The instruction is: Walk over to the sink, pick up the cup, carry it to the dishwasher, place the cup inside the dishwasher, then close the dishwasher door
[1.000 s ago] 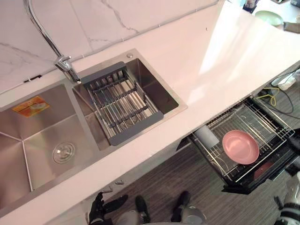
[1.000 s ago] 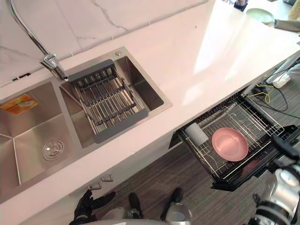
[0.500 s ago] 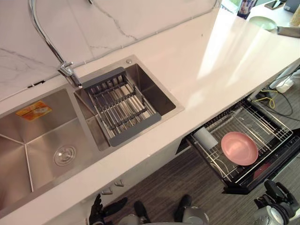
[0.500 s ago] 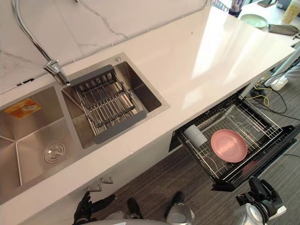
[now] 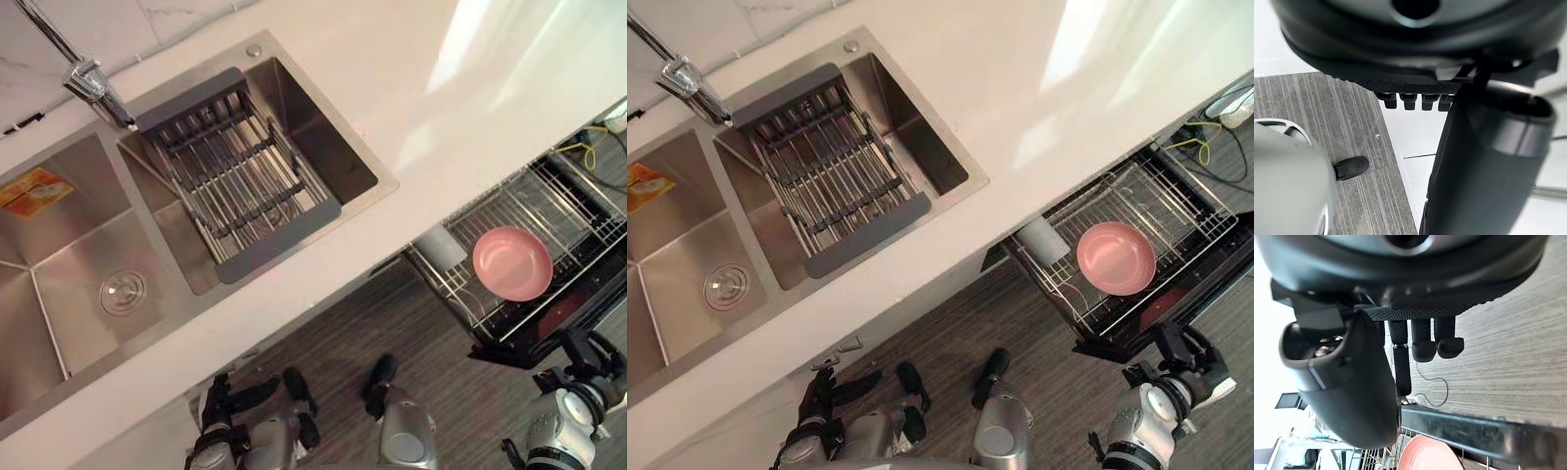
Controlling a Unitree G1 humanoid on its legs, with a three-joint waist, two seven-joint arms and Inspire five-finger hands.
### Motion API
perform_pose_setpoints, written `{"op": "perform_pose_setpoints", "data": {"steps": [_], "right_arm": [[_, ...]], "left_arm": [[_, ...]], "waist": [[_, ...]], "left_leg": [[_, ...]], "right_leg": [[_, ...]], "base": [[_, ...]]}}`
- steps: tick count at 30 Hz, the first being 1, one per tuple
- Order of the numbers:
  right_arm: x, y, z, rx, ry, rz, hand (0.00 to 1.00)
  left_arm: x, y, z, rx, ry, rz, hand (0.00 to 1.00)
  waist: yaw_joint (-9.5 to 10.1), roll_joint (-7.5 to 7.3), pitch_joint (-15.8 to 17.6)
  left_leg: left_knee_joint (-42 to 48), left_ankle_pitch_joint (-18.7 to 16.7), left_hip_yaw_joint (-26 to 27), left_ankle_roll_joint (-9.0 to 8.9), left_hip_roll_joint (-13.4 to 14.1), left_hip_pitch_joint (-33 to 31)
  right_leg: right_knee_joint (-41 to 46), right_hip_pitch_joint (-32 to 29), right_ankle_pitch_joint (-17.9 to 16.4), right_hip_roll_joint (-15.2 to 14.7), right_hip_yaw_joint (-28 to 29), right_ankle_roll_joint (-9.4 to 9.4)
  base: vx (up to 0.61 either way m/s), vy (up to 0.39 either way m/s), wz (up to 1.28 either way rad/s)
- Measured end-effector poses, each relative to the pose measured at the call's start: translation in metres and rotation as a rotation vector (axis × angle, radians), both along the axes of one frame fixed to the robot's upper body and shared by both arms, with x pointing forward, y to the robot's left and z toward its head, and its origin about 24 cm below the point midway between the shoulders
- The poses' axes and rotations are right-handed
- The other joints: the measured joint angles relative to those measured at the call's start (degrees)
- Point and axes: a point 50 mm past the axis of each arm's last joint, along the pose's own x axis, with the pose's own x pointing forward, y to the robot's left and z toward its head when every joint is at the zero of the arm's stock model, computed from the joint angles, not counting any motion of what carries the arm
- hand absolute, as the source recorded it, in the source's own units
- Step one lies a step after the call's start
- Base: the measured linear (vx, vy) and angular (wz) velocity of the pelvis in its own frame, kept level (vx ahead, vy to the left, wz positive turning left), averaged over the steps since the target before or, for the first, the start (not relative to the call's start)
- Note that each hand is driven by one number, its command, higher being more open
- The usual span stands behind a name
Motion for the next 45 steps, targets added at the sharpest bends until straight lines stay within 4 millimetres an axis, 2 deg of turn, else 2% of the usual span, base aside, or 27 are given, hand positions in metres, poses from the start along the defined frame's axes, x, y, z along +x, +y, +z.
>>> {"op": "perform_pose_setpoints", "data": {"steps": [5, 8, 11, 14, 17, 20, 21, 22, 23, 25, 26, 27, 28, 29, 30, 31, 33, 35, 36, 37, 38, 40, 41, 42, 43, 44, 45], "right_arm": [[0.002, -0.006, 0.018, -0.074, -0.066, -0.007, 0.00], [0.006, -0.007, 0.034, -0.126, -0.123, -0.005, 0.00], [0.018, -0.004, 0.051, -0.164, -0.195, 0.019, 0.00], [0.044, 0.010, 0.068, -0.178, -0.295, 0.088, 0.00], [0.073, 0.027, 0.087, -0.168, -0.421, 0.176, 0.00], [0.108, 0.041, 0.108, -0.148, -0.542, 0.314, 0.00], [0.127, 0.045, 0.121, -0.144, -0.585, 0.404, 0.00], [0.136, 0.046, 0.128, -0.148, -0.600, 0.444, 0.00], [0.154, 0.046, 0.140, -0.141, -0.603, 0.512, 0.00], [0.176, 0.042, 0.163, -0.113, -0.609, 0.562, 0.00], [0.175, 0.039, 0.158, -0.079, -0.638, 0.538, 0.00], [0.173, 0.035, 0.156, -0.080, -0.644, 0.551, 1.00], [0.174, 0.033, 0.159, -0.092, -0.634, 0.580, 1.00], [0.178, 0.030, 0.165, -0.102, -0.617, 0.607, 1.00], [0.176, 0.025, 0.163, -0.107, -0.600, 0.601, 1.00], [0.175, 0.024, 0.164, -0.114, -0.600, 0.601, 1.00], [0.179, 0.028, 0.165, -0.134, -0.572, 0.648, 1.00], [0.182, 0.031, 0.162, -0.166, -0.490, 0.697, 1.00], [0.183, 0.037, 0.153, -0.183, -0.412, 0.745, 1.00], [0.176, 0.037, 0.137, -0.199, -0.338, 0.769, 1.00], [0.172, 0.036, 0.131, -0.208, -0.306, 0.784, 1.00], [0.160, 0.053, 0.100, -0.180, -0.254, 0.835, 1.00], [0.155, 0.058, 0.091, -0.162, -0.253, 0.845, 1.00], [0.145, 0.067, 0.075, -0.131, -0.245, 0.869, 1.00], [0.135, 0.077, 0.058, -0.086, -0.240, 0.880, 1.00], [0.129, 0.082, 0.049, -0.063, -0.238, 0.884, 1.00], [0.112, 0.092, 0.030, -0.024, -0.239, 0.889, 1.00]], "left_arm": [[-0.001, -0.007, -0.001, -0.012, 0.001, -0.014, 1.00], [0.002, -0.015, 0.000, -0.017, -0.013, -0.053, 1.00], [0.003, -0.024, 0.000, -0.021, -0.022, -0.084, 1.00], [0.003, -0.026, 0.001, -0.011, -0.025, -0.076, 1.00], [0.004, -0.033, 0.001, 0.005, -0.032, -0.092, 1.00], [0.004, -0.040, 0.003, 0.013, -0.043, -0.099, 1.00], [0.004, -0.044, 0.004, 0.005, -0.051, -0.106, 1.00], [0.005, -0.046, 0.004, 0.004, -0.057, -0.118, 1.00], [0.005, -0.050, 0.005, 0.005, -0.061, -0.143, 1.00], [0.005, -0.055, 0.005, 0.000, -0.064, -0.167, 1.00], [0.002, -0.054, 0.005, -0.001, -0.064, -0.152, 1.00], [0.002, -0.053, 0.006, 0.001, -0.071, -0.152, 1.00], [0.002, -0.054, 0.006, 0.002, -0.071, -0.157, 1.00], [0.000, -0.055, 0.005, 0.001, -0.064, -0.159, 1.00], [0.000, -0.055, 0.005, -0.001, -0.064, -0.157, 1.00], [0.000, -0.056, 0.005, -0.003, -0.067, -0.157, 1.00], [0.000, -0.057, 0.005, -0.007, -0.068, -0.152, 1.00], [0.002, -0.058, 0.007, -0.006, -0.083, -0.153, 1.00], [0.001, -0.056, 0.007, -0.002, -0.085, -0.154, 1.00], [0.003, -0.054, 0.007, 0.005, -0.090, -0.157, 1.00], [0.003, -0.058, 0.007, -0.006, -0.088, -0.154, 1.00], [0.000, -0.055, 0.005, -0.007, -0.083, -0.140, 1.00], [-0.001, -0.054, 0.005, -0.009, -0.079, -0.132, 1.00], [-0.001, -0.053, 0.004, -0.015, -0.077, -0.118, 1.00], [0.001, -0.049, 0.005, -0.018, -0.086, -0.090, 1.00], [0.001, -0.047, 0.005, -0.017, -0.086, -0.079, 1.00], [0.000, -0.042, 0.005, -0.016, -0.083, -0.047, 1.00]], "waist": [[-1.21, 2.33, 1.7], [-1.98, 4.22, 2.7], [-1.95, 5.88, 3.6], [-1.90, 7.06, 4.7], [-1.29, 8.88, 5.5], [-0.96, 10.53, 6.1], [-0.91, 11.41, 6.4], [-0.76, 11.86, 6.5], [0.12, 12.67, 5.9], [2.31, 13.96, 4.9], [2.14, 13.90, 4.9], [1.98, 13.89, 4.9], [2.08, 14.12, 4.8], [2.55, 14.51, 4.5], [2.41, 14.50, 4.5], [2.41, 14.44, 4.5], [3.68, 15.26, 3.9], [5.22, 15.18, 3.9], [5.65, 15.92, 3.4], [5.13, 14.69, 3.7], [5.08, 14.99, 3.9], [5.27, 15.24, 3.6], [5.28, 15.24, 3.6], [5.28, 14.97, 3.8], [5.44, 14.10, 4.3], [5.31, 13.36, 4.4], [5.17, 11.93, 4.1]], "left_leg": [[-0.1, 0.0, -0.8, 0.02, -1.6, 0.6], [-0.2, 0.0, -1.7, 0.02, -2.8, 0.2], [-0.3, 0.0, -2.4, -0.05, -3.4, -0.7], [-0.4, 0.3, -4.3, -0.38, -4.0, -1.0], [-0.4, 0.4, -6.6, -0.63, -4.6, -1.3], [-1.2, 0.9, -9.4, -1.20, -5.2, -1.6], [-2.0, 1.2, -11.0, -1.64, -5.5, -1.6], [-2.3, 1.2, -11.9, -1.66, -5.8, -1.7], [-2.9, 1.2, -12.9, -1.70, -6.1, -2.3], [-3.4, 1.3, -14.7, -1.89, -6.0, -3.5], [-3.4, 1.5, -14.9, -2.04, -5.7, -3.9], [-3.4, 1.9, -15.0, -2.56, -5.7, -4.2], [-3.4, 1.9, -15.0, -2.59, -5.7, -4.6], [-3.4, 1.9, -14.9, -2.73, -5.4, -5.1], [-3.4, 2.2, -14.6, -3.19, -5.4, -4.9], [-3.4, 2.5, -14.6, -3.50, -5.6, -5.0], [-3.1, 3.1, -15.0, -4.55, -3.9, -6.2], [-1.4, 3.1, -14.8, -4.27, -2.9, -6.8], [0.6, 2.9, -14.5, -3.54, -1.0, -8.4], [1.7, 3.5, -14.2, -3.66, -1.6, -8.1], [1.6, 3.9, -14.8, -3.72, -1.3, -8.1], [-0.3, 6.7, -14.7, -3.89, 0.0, -7.3], [-1.6, 7.7, -14.7, -3.98, 0.2, -6.3], [-3.5, 10.5, -14.7, -3.88, 0.9, -5.8], [-3.2, 10.7, -14.5, -3.23, 1.0, -5.2], [-3.2, 10.6, -14.5, -3.13, 1.0, -4.9], [-3.2, 10.3, -14.3, -2.93, 1.2, -4.2]], "right_leg": [[2.4, 0.0, -0.1, -2.4, 0.0, 0.39], [4.1, -0.9, -0.6, -4.1, 0.1, 0.72], [4.3, -2.0, -0.5, -4.6, 0.2, 0.81], [5.0, -2.7, -0.5, -5.1, 0.0, 0.79], [6.5, -3.4, -0.7, -5.6, 0.0, 0.73], [9.3, -4.2, -2.2, -6.8, -1.0, 0.50], [10.9, -4.4, -3.2, -7.8, -2.2, 0.40], [11.6, -4.4, -3.6, -8.3, -3.0, 0.40], [12.8, -5.0, -4.5, -9.4, -4.2, -0.44], [14.4, -5.4, -6.0, -10.3, -7.0, -1.56], [15.2, -5.3, -6.9, -10.7, -8.1, -1.92], [16.0, -5.4, -7.3, -11.3, -8.9, -2.30], [16.5, -5.7, -7.4, -11.6, -9.3, -2.40], [20.7, -6.6, -7.9, -12.7, -8.0, -1.88], [22.2, -6.2, -9.4, -13.2, -4.5, -1.47], [21.0, -5.2, -10.9, -13.3, -3.9, -0.08], [19.5, -5.6, -10.6, -12.0, -7.5, -0.41], [19.3, -5.1, -10.6, -11.6, -10.0, -0.40], [22.6, -5.3, -11.3, -11.4, -9.4, 0.15], [23.6, -3.9, -14.4, -11.6, -4.6, -0.59], [23.1, -3.5, -14.4, -11.3, -5.8, -0.60], [21.2, -3.0, -14.2, -9.4, -8.8, -1.11], [21.3, -2.9, -14.3, -9.0, -9.2, -1.31], [21.5, -2.9, -14.4, -8.4, -9.7, -1.61], [21.5, -2.4, -14.2, -8.2, -9.6, -1.86], [21.3, -2.0, -14.1, -8.1, -9.6, -1.75], [20.4, -1.1, -13.9, -7.5, -9.4, -1.42]], "base": [[0.02, 0.024, 0.08], [0.02, 0.031, 0.09], [0.02, 0.011, -0.06], [0.01, -0.004, -0.14], [0.01, -0.022, -0.02], [-0.01, -0.045, 0.23], [-0.02, -0.047, 0.35], [-0.03, -0.054, 0.55], [-0.04, -0.057, 0.53], [-0.03, -0.077, 0.70], [-0.03, -0.063, 0.62], [-0.06, -0.039, 0.31], [-0.09, -0.019, 0.08], [-0.10, -0.020, 0.13], [-0.08, -0.025, 0.24], [-0.04, -0.038, 0.20], [-0.04, -0.056, -0.25], [-0.06, -0.073, -0.46], [-0.10, -0.129, 0.10], [-0.10, -0.159, 0.35], [-0.05, -0.122, 0.62], [0.03, -0.080, 0.37], [0.09, -0.076, 0.27], [0.09, -0.107, 0.07], [0.08, -0.118, 0.03], [0.07, -0.115, -0.09], [0.08, -0.094, -0.16]]}}
